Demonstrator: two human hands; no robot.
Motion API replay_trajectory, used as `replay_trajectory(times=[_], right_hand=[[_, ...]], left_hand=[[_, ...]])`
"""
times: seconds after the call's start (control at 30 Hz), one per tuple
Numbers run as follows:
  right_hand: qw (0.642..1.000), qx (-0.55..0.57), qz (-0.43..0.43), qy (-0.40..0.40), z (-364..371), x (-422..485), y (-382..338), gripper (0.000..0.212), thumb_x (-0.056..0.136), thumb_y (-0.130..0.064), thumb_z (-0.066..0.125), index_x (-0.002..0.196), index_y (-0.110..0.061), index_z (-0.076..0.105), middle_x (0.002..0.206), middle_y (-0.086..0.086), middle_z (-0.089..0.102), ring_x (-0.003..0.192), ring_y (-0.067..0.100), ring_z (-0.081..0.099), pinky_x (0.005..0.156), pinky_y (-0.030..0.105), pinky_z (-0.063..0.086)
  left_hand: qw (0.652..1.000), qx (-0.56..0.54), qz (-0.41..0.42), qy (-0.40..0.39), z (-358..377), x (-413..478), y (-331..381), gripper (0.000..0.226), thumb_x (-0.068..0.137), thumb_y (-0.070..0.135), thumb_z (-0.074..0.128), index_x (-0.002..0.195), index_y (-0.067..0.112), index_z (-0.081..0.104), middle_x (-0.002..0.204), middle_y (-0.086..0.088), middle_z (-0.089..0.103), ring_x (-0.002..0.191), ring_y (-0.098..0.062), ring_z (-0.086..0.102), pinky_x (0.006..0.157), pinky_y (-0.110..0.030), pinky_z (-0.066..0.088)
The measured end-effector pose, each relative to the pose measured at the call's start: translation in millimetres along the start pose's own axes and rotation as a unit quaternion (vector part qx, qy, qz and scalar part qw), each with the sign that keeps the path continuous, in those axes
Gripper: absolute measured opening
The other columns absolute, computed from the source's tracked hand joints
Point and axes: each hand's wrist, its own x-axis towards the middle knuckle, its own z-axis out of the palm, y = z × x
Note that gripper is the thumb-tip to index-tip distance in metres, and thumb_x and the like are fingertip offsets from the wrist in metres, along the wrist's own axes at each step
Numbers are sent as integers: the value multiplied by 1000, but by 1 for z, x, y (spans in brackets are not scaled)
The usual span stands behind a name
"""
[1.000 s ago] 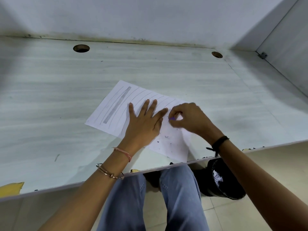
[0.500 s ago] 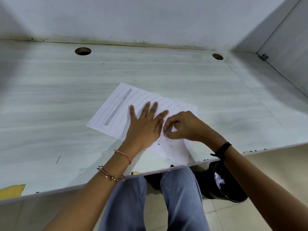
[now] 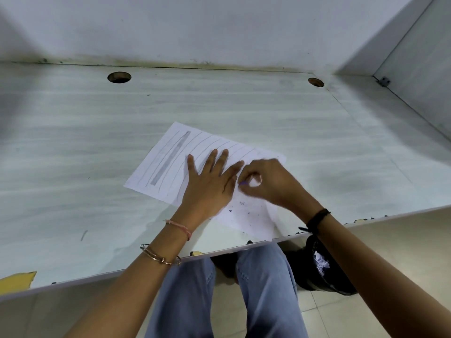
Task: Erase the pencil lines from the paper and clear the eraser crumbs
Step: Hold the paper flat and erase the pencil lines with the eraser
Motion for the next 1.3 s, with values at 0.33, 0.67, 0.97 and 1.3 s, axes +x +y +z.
replay_trajectory(times=[0.33, 0.67, 0.97, 1.3], right_hand=[[996, 24, -41, -77, 1, -12, -6, 8, 72, -8, 74, 77, -14, 74, 64, -16, 61, 62, -1, 52, 61, 10, 35], [997, 17, -21, -76, -7, -14, 3, 8, 73, -8, 73, 79, -13, 75, 72, -6, 69, 60, 2, 52, 61, 11, 35], [998, 7, -14, -57, -11, -15, 8, 8, 74, -10, 74, 80, -14, 75, 73, -8, 69, 59, 2, 52, 61, 10, 36], [997, 23, 16, -69, -19, -18, 13, 9, 71, -6, 73, 78, -12, 74, 74, -2, 70, 59, 2, 55, 64, 14, 42]], left_hand=[[1000, 1, 0, -17, -3, 0, 0, 52, 103, 46, 10, 152, 41, -10, 163, -1, -16, 149, -24, -16, 110, -67, -8], [1000, -10, -2, -9, -3, 0, 2, 55, 97, 46, -5, 152, 43, -6, 163, 1, -11, 150, -22, -13, 111, -66, -8], [1000, -7, 4, -11, 1, 0, -1, 66, 86, 49, -19, 151, 44, -8, 163, 2, -12, 150, -22, -13, 111, -66, -8], [1000, -24, 6, -15, -2, -3, 0, 55, 96, 48, -8, 151, 46, -7, 163, 5, -14, 149, -18, -16, 112, -64, -9]])
